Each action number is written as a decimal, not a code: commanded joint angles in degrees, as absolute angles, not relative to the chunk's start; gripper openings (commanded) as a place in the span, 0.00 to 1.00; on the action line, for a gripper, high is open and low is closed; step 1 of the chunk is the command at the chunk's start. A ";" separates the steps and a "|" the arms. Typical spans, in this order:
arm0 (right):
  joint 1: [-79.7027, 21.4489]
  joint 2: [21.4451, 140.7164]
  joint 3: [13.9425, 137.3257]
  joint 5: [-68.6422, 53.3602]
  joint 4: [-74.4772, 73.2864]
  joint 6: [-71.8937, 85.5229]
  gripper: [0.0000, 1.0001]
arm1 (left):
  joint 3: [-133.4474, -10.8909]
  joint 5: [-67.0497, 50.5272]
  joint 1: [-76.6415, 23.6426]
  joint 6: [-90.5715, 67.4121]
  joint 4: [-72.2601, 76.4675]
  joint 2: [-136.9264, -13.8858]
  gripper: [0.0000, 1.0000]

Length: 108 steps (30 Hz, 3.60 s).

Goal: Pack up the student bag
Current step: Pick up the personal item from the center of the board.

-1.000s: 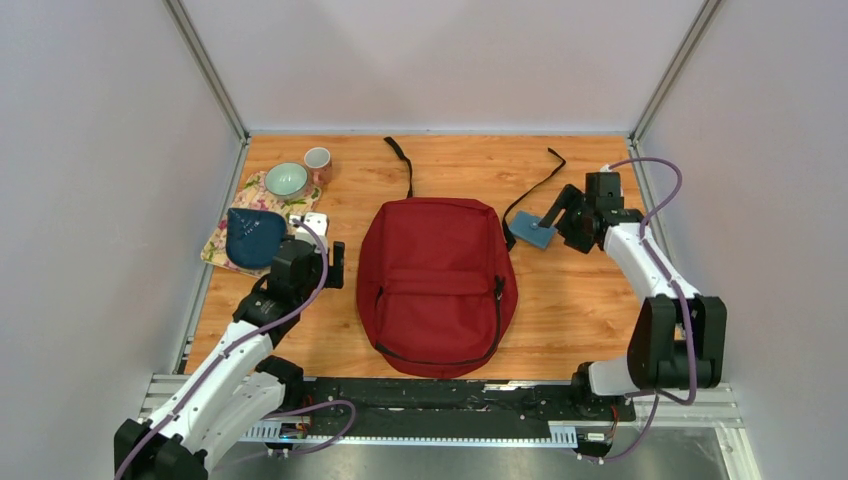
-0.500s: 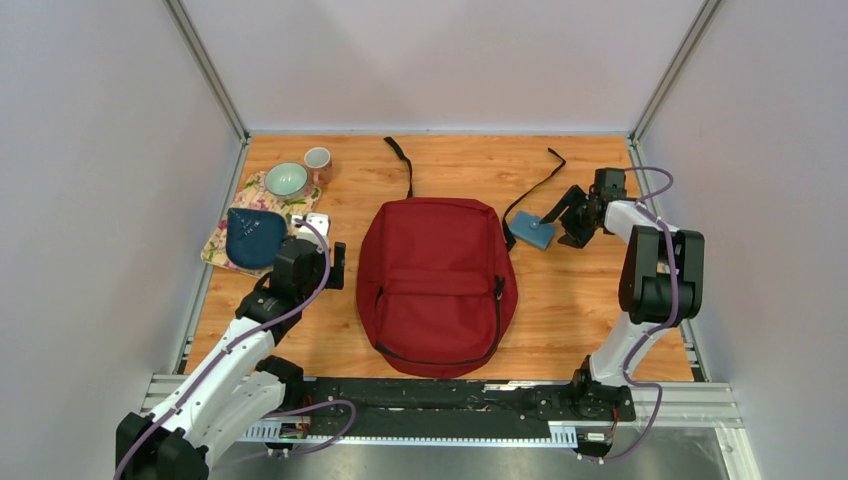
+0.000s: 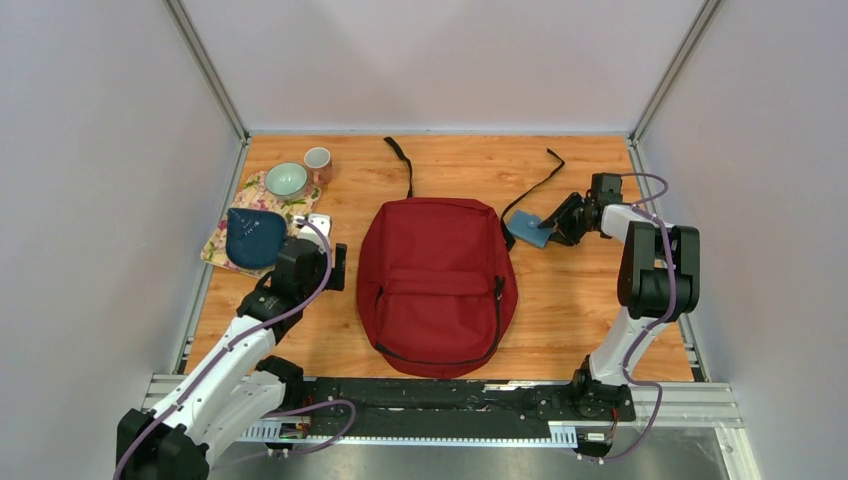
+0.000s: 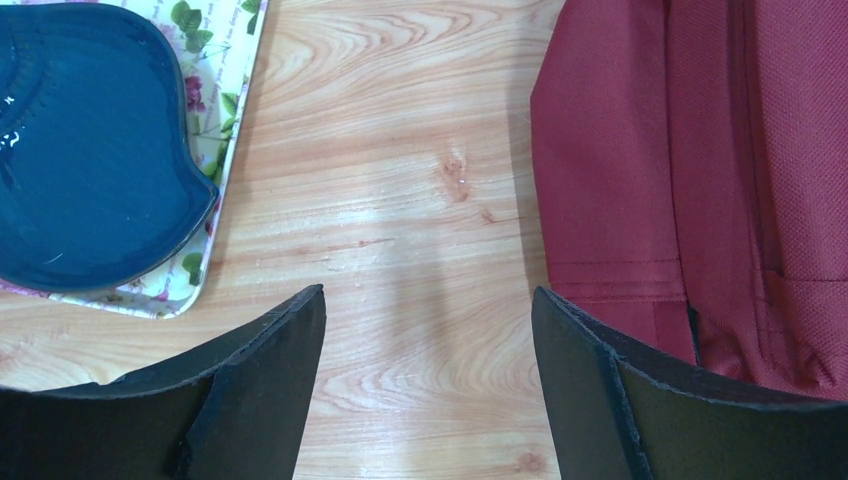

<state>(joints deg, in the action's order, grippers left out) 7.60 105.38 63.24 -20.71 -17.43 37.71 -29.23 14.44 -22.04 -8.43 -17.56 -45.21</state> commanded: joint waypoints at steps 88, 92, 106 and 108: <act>-27.42 62.66 51.76 -50.89 1.23 47.73 0.00 | -25.40 -54.58 -23.64 -58.53 58.52 -65.04 0.90; -27.95 63.10 52.03 -51.59 1.14 47.46 0.00 | -23.82 -55.20 -23.91 -62.66 65.99 -66.09 0.85; -27.95 65.21 54.40 -50.63 -5.09 43.07 0.00 | -23.03 -55.19 -23.91 -67.85 72.25 -68.03 0.20; -27.95 65.39 55.45 -46.60 -10.25 40.36 0.16 | -22.94 -55.02 -23.82 -67.41 71.29 -67.59 0.16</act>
